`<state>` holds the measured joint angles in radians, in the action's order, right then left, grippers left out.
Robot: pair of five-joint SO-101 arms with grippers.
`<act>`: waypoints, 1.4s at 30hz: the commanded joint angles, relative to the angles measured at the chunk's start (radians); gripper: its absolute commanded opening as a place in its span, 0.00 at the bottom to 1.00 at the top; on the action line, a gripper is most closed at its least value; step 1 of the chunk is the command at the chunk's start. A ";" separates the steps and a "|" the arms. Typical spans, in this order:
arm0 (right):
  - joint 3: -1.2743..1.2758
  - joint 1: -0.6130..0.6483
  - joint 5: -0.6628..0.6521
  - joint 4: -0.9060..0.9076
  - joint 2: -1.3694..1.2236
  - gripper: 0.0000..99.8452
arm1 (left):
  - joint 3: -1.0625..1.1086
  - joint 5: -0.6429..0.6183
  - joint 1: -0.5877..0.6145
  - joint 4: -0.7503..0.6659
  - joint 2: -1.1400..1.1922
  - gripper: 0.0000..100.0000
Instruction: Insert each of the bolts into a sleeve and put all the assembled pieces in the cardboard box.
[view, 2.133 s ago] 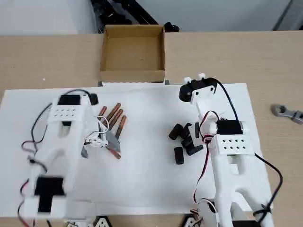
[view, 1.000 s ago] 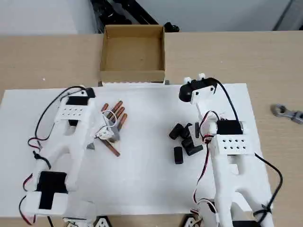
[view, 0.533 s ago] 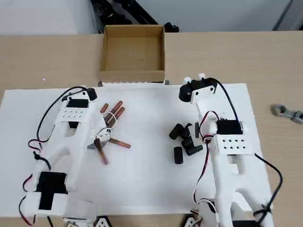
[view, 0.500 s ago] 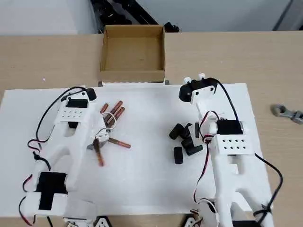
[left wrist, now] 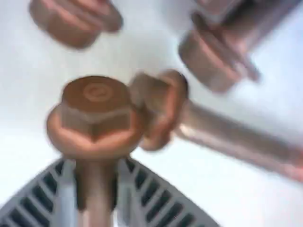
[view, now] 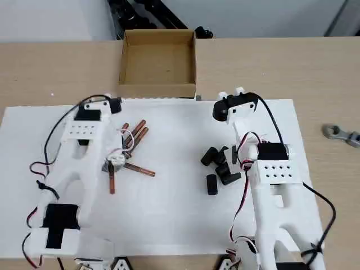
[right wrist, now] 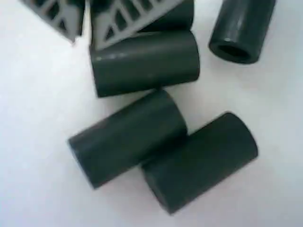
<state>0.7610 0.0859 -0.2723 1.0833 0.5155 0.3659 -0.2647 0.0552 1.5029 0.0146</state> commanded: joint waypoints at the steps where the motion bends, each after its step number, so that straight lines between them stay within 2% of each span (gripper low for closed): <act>1: -0.021 0.004 0.038 0.004 0.047 0.03 | -0.157 0.055 0.063 0.114 -0.044 0.00; 6: -0.023 0.064 0.133 -0.004 0.041 0.03 | -0.334 0.207 0.137 0.250 -0.044 0.00; 10: -0.025 0.124 0.250 -0.044 0.039 0.03 | -0.371 0.322 0.184 0.250 -0.046 0.00; 16: -0.025 0.168 0.376 -0.104 0.038 0.03 | -0.395 0.358 0.265 0.201 -0.046 0.00; 23: -0.015 0.249 0.480 -0.094 0.024 0.09 | -0.401 0.368 0.322 0.152 -0.046 0.00; 25: -0.014 0.268 0.485 -0.091 0.007 0.09 | -0.401 0.368 0.322 0.144 -0.046 0.00; 36: -0.018 0.286 0.428 0.176 -0.012 0.09 | -0.397 0.373 0.322 0.150 -0.046 0.00; 42: -0.005 0.288 0.425 0.188 -0.018 0.13 | -0.395 0.371 0.321 0.150 -0.046 0.00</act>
<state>0.7610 0.3713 0.1634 1.2658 0.4956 0.0084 0.0959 0.3682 1.6671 0.0161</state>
